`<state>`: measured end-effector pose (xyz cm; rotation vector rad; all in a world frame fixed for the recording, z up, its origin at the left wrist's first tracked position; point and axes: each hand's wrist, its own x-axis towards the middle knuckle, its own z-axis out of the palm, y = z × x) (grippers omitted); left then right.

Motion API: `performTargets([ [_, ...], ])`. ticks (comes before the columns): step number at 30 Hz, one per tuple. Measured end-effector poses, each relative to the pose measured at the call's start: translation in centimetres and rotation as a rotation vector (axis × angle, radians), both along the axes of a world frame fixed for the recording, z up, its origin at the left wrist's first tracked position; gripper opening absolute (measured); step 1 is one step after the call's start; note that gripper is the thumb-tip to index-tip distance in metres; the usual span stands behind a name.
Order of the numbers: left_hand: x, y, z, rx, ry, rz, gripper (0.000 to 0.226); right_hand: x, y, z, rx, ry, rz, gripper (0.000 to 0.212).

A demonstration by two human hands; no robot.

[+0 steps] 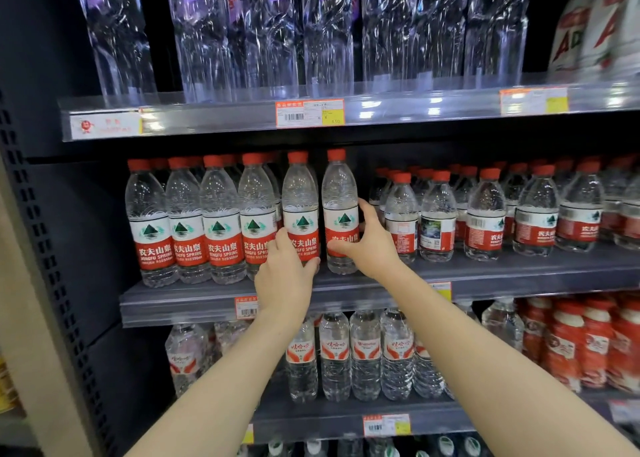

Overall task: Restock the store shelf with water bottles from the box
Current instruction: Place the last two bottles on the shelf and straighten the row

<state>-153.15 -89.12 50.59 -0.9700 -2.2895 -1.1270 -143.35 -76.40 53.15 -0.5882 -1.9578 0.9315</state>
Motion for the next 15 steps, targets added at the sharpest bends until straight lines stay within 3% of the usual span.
performTargets([
  [4, 0.22, 0.50, -0.42, 0.056, -0.033, -0.024, 0.077, 0.13, 0.18, -0.68, -0.002, -0.024, 0.023, 0.107],
  [15, -0.15, 0.86, -0.54, 0.099, -0.074, -0.073, 0.075, 0.09, 0.18, -1.01, 0.069, -0.040, -0.058, 0.106],
])
